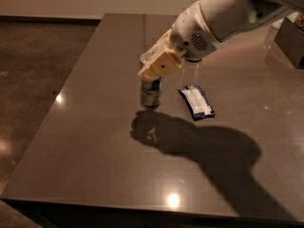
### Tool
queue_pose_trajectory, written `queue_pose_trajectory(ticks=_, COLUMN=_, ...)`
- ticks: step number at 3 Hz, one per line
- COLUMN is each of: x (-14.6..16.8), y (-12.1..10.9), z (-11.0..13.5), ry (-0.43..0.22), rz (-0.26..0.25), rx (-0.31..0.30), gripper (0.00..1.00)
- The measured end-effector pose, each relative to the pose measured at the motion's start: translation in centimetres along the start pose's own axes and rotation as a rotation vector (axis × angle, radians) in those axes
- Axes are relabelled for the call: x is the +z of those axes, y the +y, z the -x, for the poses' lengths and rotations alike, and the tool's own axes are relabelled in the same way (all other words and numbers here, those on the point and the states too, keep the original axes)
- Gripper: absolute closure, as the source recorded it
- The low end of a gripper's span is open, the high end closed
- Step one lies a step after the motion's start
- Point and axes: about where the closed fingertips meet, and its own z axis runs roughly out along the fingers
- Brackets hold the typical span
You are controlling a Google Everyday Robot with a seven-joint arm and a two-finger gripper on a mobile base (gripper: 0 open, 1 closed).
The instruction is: Move redbull can near rxbar blueberry
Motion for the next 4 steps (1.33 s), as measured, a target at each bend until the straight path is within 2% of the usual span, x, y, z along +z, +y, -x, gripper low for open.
queue_pose_trajectory(ticks=2, x=-2.1, y=-3.2, z=-3.3, ry=0.02, rz=-0.054, rx=0.065, gripper=1.0)
queue_pose_trajectory(ticks=4, x=-2.2, y=-4.4, z=-5.2, ry=0.029, rz=-0.062, rx=0.1, gripper=1.0)
